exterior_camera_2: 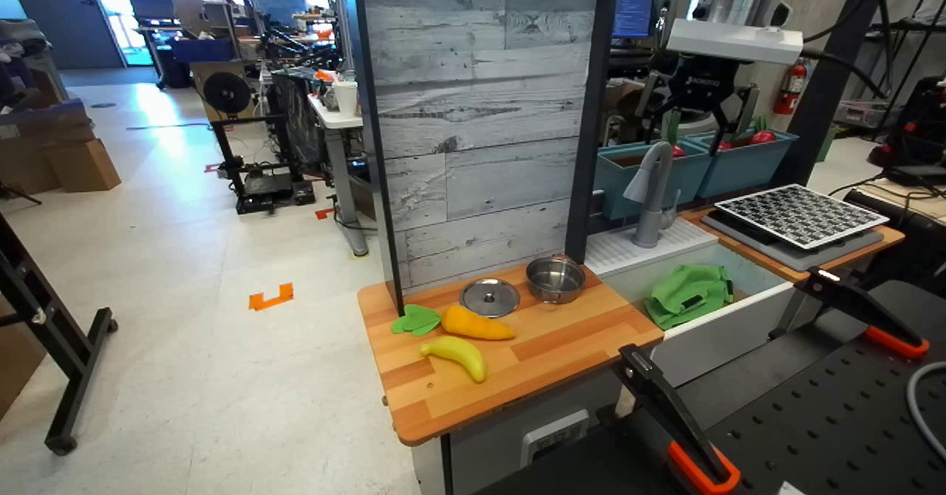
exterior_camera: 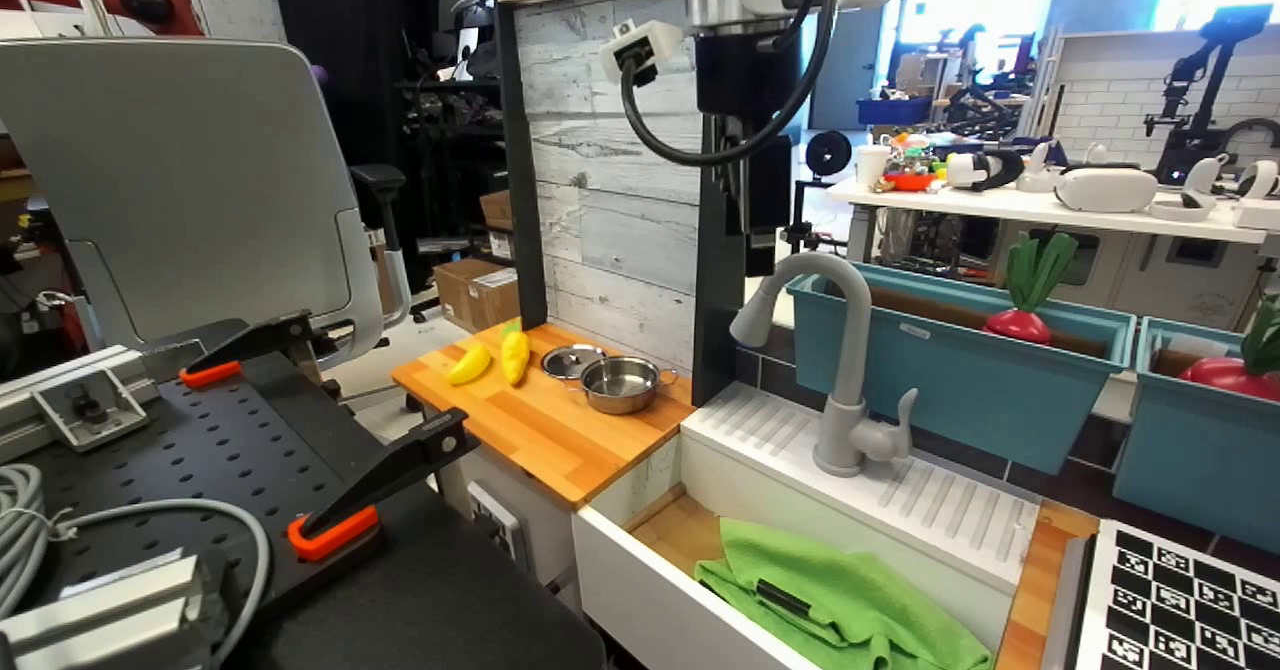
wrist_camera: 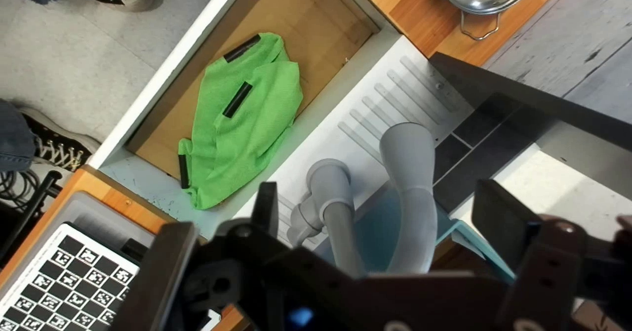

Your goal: Slide the tap slightly to the right

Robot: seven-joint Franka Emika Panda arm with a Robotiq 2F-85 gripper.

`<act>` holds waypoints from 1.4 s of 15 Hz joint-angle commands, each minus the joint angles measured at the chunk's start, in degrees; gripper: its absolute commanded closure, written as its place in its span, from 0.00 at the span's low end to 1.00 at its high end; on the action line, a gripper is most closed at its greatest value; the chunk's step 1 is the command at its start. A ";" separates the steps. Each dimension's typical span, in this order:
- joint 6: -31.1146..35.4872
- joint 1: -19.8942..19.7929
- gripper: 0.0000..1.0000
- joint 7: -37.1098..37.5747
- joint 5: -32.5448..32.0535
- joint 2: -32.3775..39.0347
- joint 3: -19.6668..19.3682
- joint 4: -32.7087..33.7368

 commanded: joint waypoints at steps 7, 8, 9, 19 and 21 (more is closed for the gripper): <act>0.37 1.19 0.00 6.30 0.10 6.47 -1.47 6.83; -0.16 1.28 0.00 6.66 -0.03 7.04 -1.50 7.77; 0.06 1.35 0.00 7.02 0.08 7.62 -1.47 8.38; 0.16 2.27 0.43 10.79 0.19 12.59 -1.67 14.82; 0.20 2.35 0.58 11.05 0.10 13.14 -1.65 15.48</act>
